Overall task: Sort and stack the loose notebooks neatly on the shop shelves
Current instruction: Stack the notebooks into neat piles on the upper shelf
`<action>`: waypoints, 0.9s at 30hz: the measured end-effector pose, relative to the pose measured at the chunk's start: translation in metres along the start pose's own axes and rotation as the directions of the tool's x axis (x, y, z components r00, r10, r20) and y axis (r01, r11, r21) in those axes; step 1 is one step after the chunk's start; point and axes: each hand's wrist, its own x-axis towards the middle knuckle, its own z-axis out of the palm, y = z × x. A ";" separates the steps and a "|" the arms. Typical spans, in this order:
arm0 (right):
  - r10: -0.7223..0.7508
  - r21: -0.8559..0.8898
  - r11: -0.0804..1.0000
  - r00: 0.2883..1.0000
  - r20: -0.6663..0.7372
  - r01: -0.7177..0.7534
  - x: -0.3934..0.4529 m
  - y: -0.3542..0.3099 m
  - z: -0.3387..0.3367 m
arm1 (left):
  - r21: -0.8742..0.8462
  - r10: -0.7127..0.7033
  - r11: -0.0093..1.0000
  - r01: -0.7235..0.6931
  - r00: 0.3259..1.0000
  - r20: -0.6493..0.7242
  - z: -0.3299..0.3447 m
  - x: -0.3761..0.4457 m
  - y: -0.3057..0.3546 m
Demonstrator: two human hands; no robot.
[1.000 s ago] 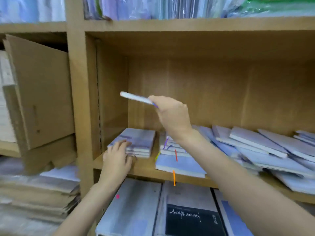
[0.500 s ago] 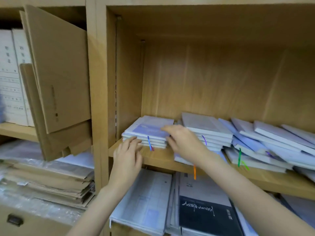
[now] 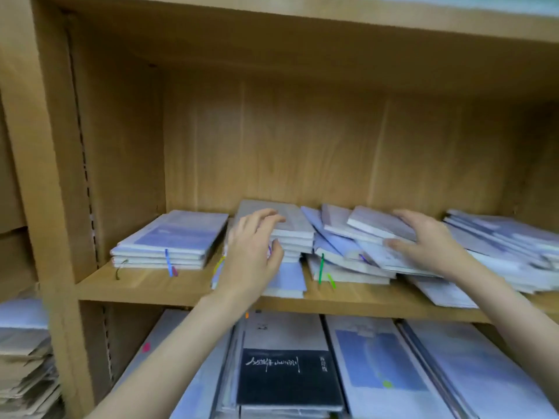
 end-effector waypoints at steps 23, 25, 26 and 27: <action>-0.048 -0.295 0.939 0.915 0.400 0.178 0.031 0.056 -0.030 | 0.091 -0.009 0.995 -0.027 0.929 0.370 0.070 0.064 0.035; -0.035 -0.310 0.939 0.940 0.338 0.147 0.030 0.053 -0.027 | 0.087 -0.006 0.996 -0.026 0.938 0.346 0.071 0.061 0.034; -0.041 -0.305 0.944 0.960 0.278 0.129 0.028 0.052 -0.023 | 0.089 -0.002 0.996 -0.030 0.942 0.337 0.072 0.059 0.034; -0.059 -0.321 0.939 0.976 0.210 0.126 0.027 0.051 -0.016 | 0.086 0.009 0.996 -0.038 0.947 0.322 0.073 0.058 0.034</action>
